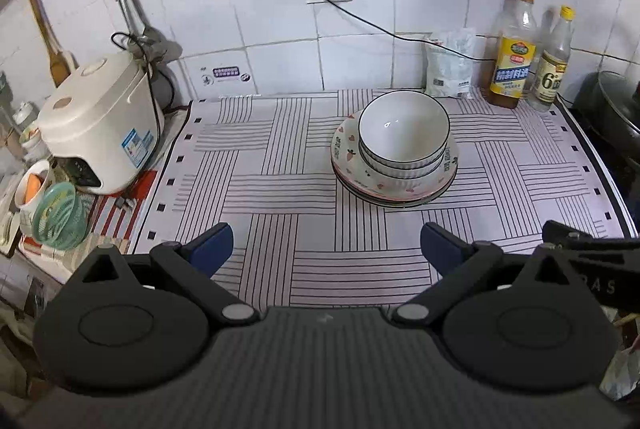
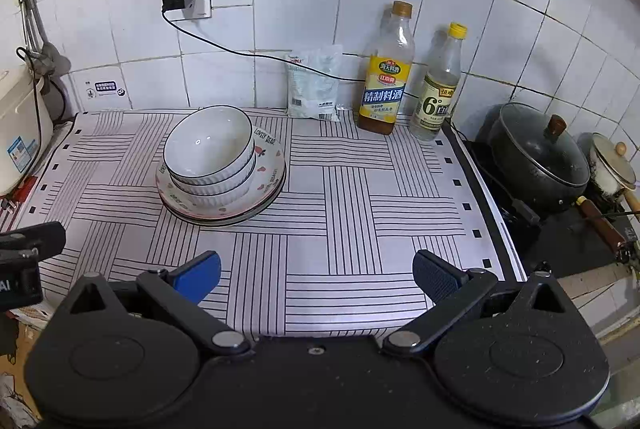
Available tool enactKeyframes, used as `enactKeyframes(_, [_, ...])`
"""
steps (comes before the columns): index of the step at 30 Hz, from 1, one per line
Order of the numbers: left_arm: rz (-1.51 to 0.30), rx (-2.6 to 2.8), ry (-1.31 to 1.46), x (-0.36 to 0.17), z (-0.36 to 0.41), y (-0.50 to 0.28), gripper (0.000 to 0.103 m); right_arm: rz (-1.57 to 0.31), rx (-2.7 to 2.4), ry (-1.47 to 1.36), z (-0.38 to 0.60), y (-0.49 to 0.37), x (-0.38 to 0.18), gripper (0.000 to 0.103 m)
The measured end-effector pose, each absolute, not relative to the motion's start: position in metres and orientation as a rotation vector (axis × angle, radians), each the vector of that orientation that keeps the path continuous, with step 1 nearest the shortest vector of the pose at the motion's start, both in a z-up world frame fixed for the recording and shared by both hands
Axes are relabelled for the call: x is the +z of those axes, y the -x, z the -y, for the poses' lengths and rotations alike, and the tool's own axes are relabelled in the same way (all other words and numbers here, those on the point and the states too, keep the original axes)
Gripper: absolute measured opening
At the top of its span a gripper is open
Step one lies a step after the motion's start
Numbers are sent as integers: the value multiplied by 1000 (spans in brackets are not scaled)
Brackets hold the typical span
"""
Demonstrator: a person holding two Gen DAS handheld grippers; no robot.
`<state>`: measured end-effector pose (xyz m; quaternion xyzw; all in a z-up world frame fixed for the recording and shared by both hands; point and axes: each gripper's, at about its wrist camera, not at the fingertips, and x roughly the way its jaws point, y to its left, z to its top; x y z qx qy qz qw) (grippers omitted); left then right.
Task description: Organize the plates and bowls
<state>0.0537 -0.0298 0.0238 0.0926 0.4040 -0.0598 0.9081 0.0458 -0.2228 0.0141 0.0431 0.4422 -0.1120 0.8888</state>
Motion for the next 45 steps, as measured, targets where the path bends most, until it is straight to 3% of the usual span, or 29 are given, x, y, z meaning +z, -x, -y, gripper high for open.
enactKeyframes(19, [-858,-111,-294,14,44,-50,102,-868,-246,-28,213,-34,16,103])
enactKeyframes(45, [-839,-168,-156,19,31,-51,102,-887,-268,-78,222,-38,9,103])
